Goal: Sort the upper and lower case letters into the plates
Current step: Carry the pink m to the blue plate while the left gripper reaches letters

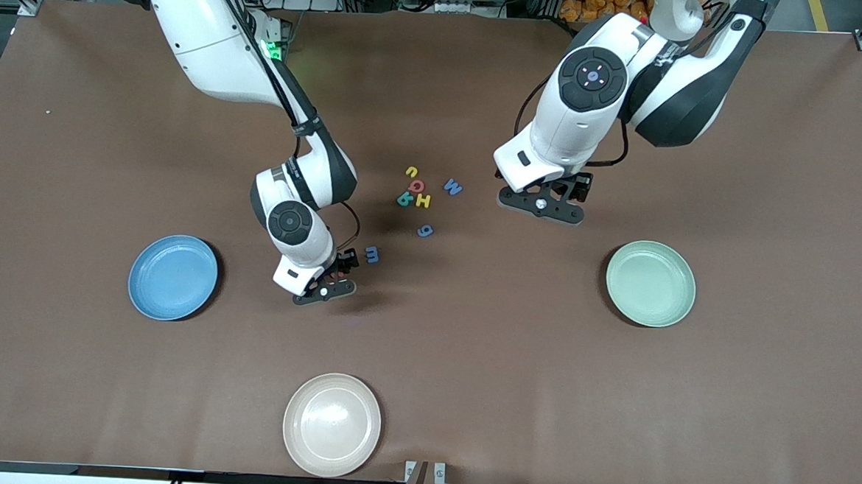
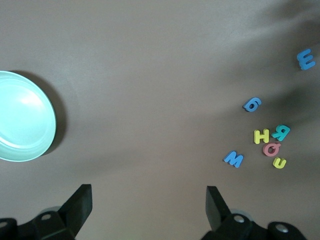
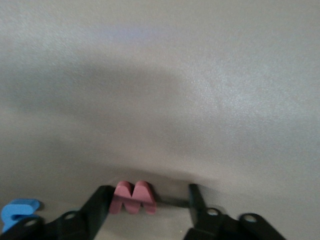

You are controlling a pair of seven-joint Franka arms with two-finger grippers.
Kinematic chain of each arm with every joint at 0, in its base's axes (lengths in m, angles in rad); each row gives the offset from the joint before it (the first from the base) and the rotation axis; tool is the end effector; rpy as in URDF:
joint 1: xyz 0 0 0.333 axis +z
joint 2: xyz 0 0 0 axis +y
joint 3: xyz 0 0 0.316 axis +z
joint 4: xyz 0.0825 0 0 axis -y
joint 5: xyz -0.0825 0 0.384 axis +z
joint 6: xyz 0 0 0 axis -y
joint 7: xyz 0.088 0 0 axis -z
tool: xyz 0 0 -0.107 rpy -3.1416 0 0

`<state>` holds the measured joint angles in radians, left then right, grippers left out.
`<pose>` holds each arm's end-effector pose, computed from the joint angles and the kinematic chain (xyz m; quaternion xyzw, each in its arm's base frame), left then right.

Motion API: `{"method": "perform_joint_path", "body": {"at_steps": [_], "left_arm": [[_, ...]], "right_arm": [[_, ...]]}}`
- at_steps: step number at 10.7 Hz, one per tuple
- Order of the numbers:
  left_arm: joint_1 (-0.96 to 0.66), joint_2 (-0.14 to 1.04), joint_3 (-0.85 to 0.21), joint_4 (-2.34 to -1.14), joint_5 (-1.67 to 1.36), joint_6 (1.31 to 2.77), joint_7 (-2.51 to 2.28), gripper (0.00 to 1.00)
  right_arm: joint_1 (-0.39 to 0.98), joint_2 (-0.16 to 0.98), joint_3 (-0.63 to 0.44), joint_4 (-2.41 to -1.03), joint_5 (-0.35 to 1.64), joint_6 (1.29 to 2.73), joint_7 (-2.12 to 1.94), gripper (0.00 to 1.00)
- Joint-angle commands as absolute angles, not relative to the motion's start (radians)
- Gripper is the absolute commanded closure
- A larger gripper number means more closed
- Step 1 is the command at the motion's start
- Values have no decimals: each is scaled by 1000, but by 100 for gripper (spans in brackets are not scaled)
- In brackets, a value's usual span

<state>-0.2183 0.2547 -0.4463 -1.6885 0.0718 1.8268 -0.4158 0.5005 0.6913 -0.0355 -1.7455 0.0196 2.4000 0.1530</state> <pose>0.5039 -0.3608 0.4524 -0.9902 0.1307 0.0494 0.0058 0.5897 0.2980 0.1749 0.9882 0.1519 -0.0158 0.0102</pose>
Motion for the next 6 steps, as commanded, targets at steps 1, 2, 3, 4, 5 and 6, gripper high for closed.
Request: {"method": "perform_joint_path", "body": {"at_steps": [1,2,3,4,5,6], "left_arm": [[-230,267,-446,-1690,103,1845,-446,0],[-233,267,-446,-1690,103,1845,-446,0],[-236,275,-446,-1687,103,1845,-462,0],[-244,278,-446,-1687,103,1851,-477,0],[-251,282,-445,-1687,103,1858,-489,0],[-253,284,-446,-1687,103,1861,-498,0]], "right_arm": [[506,699,-38,-1750,34,2410,166,100],[506,699,-38,-1749,34,2410,166,100],[505,698,-38,-1749,34,2410,166,100],[503,692,-38,-1749,32,2407,164,100],[497,686,-40,-1749,32,2402,164,100],[492,675,-40,-1749,32,2398,163,100]]}}
